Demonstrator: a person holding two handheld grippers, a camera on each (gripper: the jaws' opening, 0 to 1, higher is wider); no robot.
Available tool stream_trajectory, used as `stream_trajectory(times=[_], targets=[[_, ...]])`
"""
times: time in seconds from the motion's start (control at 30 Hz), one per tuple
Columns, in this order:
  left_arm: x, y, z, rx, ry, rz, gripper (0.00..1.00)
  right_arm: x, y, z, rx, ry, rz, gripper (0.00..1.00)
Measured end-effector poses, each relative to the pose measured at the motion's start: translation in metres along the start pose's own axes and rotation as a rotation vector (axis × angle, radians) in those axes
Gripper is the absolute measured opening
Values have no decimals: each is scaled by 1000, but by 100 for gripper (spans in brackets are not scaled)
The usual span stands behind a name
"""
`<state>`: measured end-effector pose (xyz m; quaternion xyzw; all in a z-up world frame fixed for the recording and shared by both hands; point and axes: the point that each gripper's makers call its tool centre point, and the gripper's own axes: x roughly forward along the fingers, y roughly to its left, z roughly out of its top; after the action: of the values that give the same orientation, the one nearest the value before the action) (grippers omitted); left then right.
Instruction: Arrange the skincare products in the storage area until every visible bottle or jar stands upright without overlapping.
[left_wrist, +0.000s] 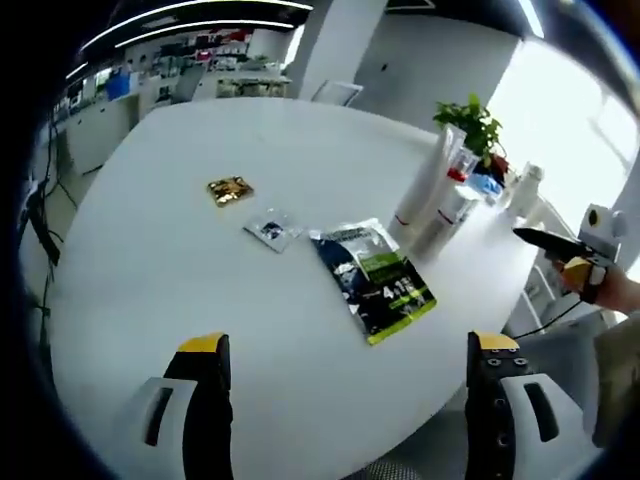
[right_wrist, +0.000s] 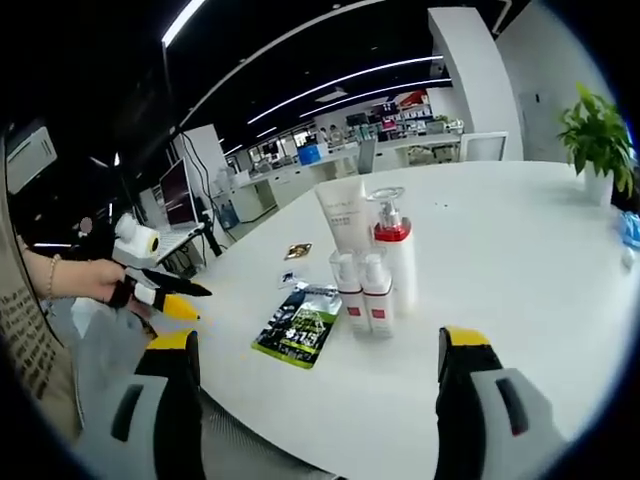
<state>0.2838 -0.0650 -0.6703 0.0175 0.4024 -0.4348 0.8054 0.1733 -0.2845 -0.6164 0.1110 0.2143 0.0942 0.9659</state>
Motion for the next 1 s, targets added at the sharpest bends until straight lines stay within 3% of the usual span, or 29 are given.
stream_trajectory(times=[0.2, 0.47, 0.7, 1.0], targets=[[-21, -1, 3, -16, -60, 9, 97, -3, 0, 1, -5, -5, -10, 100], [-38, 2, -5, -18, -71, 11, 97, -3, 4, -1, -4, -9, -16, 100], [-40, 6, -9, -22, -56, 17, 97, -3, 4, -4, 5, -8, -26, 100], [-33, 9, -2, -11, -49, 14, 97, -3, 3, -3, 10, -9, -41, 100]])
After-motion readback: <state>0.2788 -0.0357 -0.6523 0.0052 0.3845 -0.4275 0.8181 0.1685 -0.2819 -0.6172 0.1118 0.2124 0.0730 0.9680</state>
